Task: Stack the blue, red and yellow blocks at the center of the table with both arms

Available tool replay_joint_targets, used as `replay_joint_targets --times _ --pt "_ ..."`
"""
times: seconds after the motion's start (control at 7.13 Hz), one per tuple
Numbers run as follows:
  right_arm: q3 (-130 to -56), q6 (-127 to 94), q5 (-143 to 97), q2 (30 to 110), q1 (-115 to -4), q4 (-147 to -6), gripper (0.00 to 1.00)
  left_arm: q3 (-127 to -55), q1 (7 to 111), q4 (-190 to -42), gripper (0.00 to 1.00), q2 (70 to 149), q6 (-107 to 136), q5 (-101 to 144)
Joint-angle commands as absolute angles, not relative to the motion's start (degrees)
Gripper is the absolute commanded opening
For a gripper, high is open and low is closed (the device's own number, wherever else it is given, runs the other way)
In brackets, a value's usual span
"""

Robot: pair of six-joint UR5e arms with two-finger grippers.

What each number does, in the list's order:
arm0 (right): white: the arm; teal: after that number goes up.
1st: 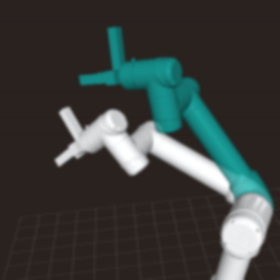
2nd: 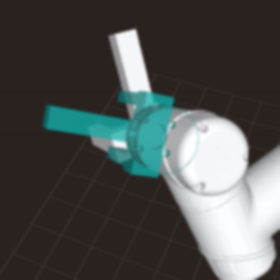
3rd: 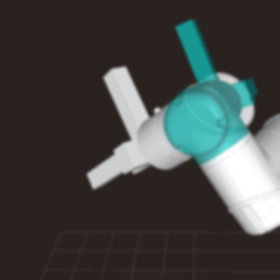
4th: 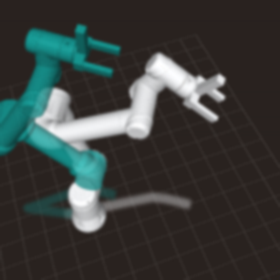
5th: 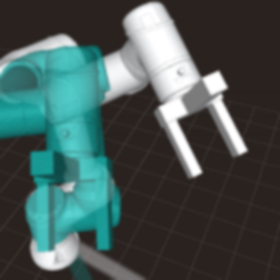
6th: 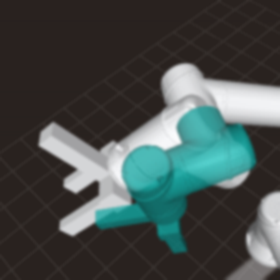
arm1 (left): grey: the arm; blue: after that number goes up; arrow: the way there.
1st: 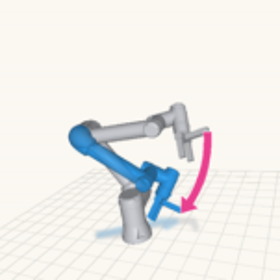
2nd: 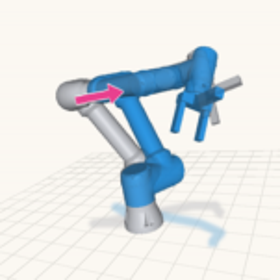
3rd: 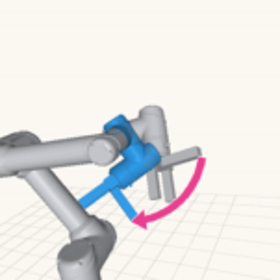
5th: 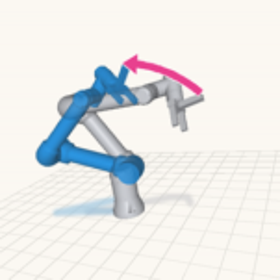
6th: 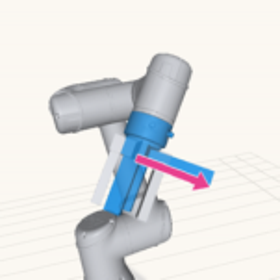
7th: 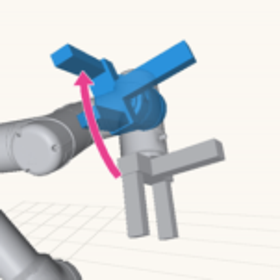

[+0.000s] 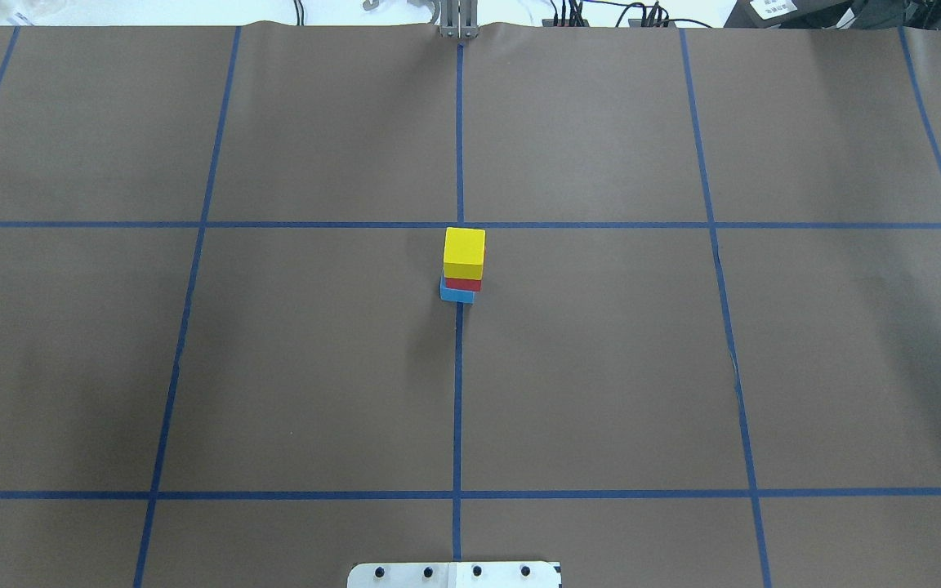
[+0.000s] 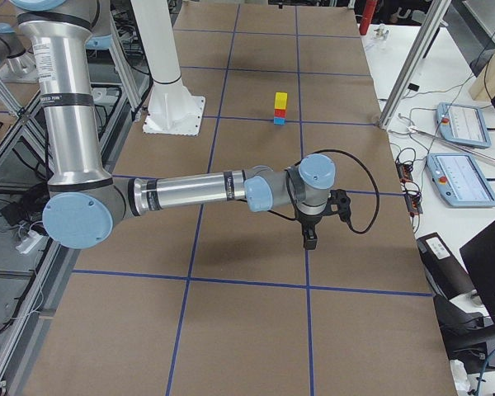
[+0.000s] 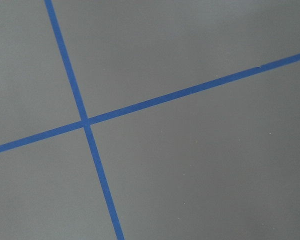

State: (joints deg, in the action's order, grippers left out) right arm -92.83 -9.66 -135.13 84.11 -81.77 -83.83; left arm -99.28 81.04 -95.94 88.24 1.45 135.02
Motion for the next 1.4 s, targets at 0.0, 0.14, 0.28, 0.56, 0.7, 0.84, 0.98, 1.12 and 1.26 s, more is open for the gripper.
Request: replay_joint_targets --times 0.0,0.14,0.28,0.56,0.7,0.84,0.98,1.12,1.26 --pt "-92.7 -9.8 -135.6 83.9 -81.7 -83.7 1.00 -99.1 81.1 -96.0 1.00 88.2 1.7 135.1" --pt "-92.6 -9.7 -135.6 83.9 -81.0 -83.7 1.00 -99.1 81.1 -96.0 1.00 88.2 1.7 135.1" --pt "-93.2 -9.8 -136.5 84.1 -80.9 -83.8 1.00 -99.1 81.1 -96.0 1.00 88.2 1.8 135.4" --pt "-92.5 -9.8 -137.1 83.9 -80.9 -83.7 1.00 -99.7 81.3 -95.8 1.00 88.5 1.8 135.5" --pt "-92.6 -9.8 -137.0 83.8 -80.9 -83.8 1.00 -100.3 81.8 -95.7 1.00 88.4 1.8 135.4" --pt "-92.8 -9.8 -137.3 84.2 -81.1 -83.6 1.00 -100.4 82.1 -95.8 1.00 88.4 1.8 135.5" --pt "-92.7 -9.9 -137.1 85.3 -81.5 -83.2 1.00 -101.5 83.3 -95.8 1.00 88.3 1.8 135.6" --pt "-93.4 -10.5 -136.9 86.0 -81.7 -83.1 1.00 -102.8 83.3 -95.8 1.00 88.2 1.8 135.6" --pt "-96.2 -11.2 -136.4 87.4 -81.9 -83.0 1.00 -103.8 83.3 -96.5 1.00 84.7 1.7 135.6"
